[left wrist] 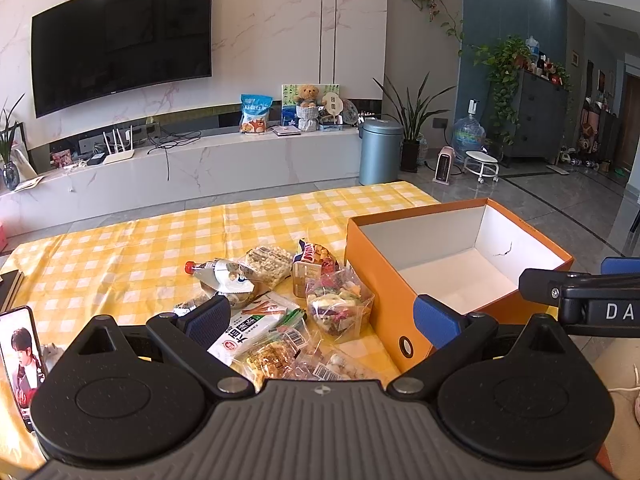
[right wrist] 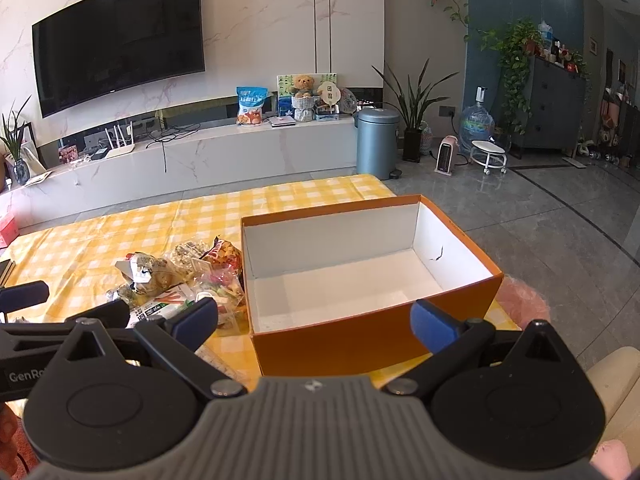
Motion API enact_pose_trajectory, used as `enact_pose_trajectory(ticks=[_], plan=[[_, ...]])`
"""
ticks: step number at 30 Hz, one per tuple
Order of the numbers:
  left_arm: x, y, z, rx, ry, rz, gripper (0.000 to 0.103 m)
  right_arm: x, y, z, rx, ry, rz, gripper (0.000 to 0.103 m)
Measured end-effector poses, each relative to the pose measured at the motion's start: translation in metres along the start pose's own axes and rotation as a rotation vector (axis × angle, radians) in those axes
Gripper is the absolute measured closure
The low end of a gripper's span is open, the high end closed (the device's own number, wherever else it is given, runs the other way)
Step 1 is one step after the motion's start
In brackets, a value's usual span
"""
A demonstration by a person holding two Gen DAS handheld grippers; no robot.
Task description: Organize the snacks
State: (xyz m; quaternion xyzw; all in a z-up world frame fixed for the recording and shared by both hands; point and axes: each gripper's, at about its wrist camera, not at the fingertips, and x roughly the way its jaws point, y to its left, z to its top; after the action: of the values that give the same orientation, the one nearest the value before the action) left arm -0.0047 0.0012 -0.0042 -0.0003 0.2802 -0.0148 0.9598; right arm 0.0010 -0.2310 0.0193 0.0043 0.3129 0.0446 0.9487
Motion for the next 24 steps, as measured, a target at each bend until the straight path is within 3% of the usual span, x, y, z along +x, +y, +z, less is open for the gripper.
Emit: enact_pose_trajectory(ticks=[24], plan=[[0.0038,0.0081,-0.0025,-0.015,0.023,0.005,0.000,0.0086,0.0026,-0.0021,-0.017,0.023,-0.010,0.003]])
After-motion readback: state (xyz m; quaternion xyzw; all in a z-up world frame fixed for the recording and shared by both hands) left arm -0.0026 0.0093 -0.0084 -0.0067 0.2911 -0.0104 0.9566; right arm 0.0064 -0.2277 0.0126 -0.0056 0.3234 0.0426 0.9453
